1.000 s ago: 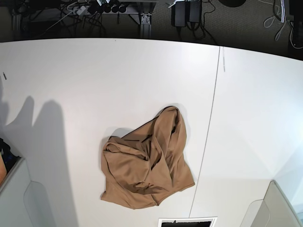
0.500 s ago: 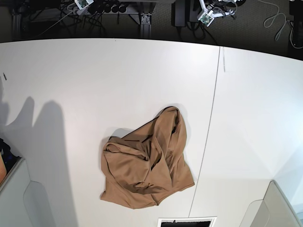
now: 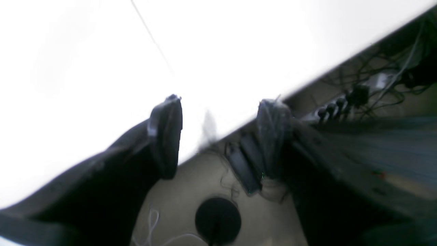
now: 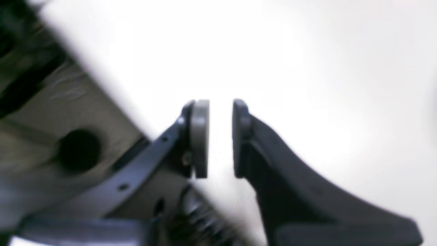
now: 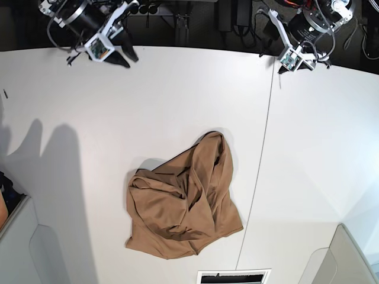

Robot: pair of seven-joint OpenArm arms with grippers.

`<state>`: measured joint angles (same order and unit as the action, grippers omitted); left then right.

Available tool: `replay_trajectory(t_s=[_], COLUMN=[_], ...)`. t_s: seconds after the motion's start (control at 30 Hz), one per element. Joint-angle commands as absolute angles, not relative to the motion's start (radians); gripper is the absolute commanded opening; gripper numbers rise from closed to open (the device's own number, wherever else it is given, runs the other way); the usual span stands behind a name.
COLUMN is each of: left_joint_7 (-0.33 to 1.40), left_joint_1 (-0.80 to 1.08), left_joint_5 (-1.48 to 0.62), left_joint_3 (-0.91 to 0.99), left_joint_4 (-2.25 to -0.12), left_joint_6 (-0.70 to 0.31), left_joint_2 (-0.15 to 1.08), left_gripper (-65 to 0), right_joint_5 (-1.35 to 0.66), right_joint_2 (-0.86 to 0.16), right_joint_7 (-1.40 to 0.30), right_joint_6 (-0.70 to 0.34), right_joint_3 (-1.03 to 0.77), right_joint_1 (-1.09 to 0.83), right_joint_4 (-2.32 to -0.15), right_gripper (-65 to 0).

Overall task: Layout the t-shirt on the table in an organized manner, then fold the t-shirt properly
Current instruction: 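Lower both grippers onto the crumpled tan shirt and grasp its edge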

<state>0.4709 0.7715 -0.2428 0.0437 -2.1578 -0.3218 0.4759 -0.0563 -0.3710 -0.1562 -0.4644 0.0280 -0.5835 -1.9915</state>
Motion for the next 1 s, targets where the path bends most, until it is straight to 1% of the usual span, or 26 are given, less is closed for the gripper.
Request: replay_trajectory(t_s=[0.0,0.03,0.07,0.17,0.2,0.23,0.33,0.5,0.63,0.8,0.97], left_joint_7=[0.445,0.445,0.445,0.444,0.444,0.445,0.444,0.422,0.423,0.422,0.422], left_joint_1=[0.753,0.728,0.702,0.604,0.562,0.519,0.381,0.171,0.023,-0.077,-0.151], left_joint_5=[-0.265,-0.284,-0.304,-0.366,-0.386,-0.403,-0.411,-0.411,-0.41,-0.411,-0.411], left_joint_3=[0.047,0.047,0.047,0.045,0.042,0.034,-0.012,-0.149,-0.23,-0.245,-0.245], left_joint_4=[-2.173,-2.173,-2.172,-2.166,-2.156,-2.141,-2.057,-1.86,-1.74,-1.62,-1.485], left_joint_6=[-0.318,-0.318,-0.318,-0.318,-0.319,-0.321,-0.327,-0.326,-0.326,-0.326,-0.328], left_joint_2=[0.497,0.506,0.514,0.519,0.518,0.518,0.518,0.51,0.466,0.397,0.322], left_gripper=[-27.4,-27.4,-27.4,-27.4,-27.4,-27.4,-27.4,-27.4,-27.3,-27.3,-27.4], right_joint_5=[-0.065,-0.065,-0.065,-0.064,-0.064,-0.061,-0.027,0.027,0.071,0.137,0.14], right_joint_2=[-0.377,-0.369,-0.359,-0.325,-0.31,-0.291,-0.221,-0.11,-0.049,0.003,0.014], right_joint_7=[-0.159,-0.186,-0.21,-0.23,-0.23,-0.232,-0.233,-0.232,-0.232,-0.232,-0.233], right_joint_6=[-0.436,-0.413,-0.391,-0.345,-0.338,-0.336,-0.336,-0.333,-0.285,-0.282,-0.296], right_joint_3=[0.025,0.025,0.025,0.025,0.025,0.025,0.025,0.025,0.025,0.025,0.027], right_joint_1=[-0.536,-0.49,-0.444,-0.317,-0.277,-0.239,-0.134,0.019,0.141,0.264,0.369], right_joint_4=[-2.004,-1.999,-1.991,-1.943,-1.916,-1.883,-1.76,-1.586,-1.495,-1.368,-1.205], right_gripper=[-53.0,-51.6,-48.0,-33.8,-30.6,-29.0,-28.8,-28.8,-28.8,-28.8,-28.8])
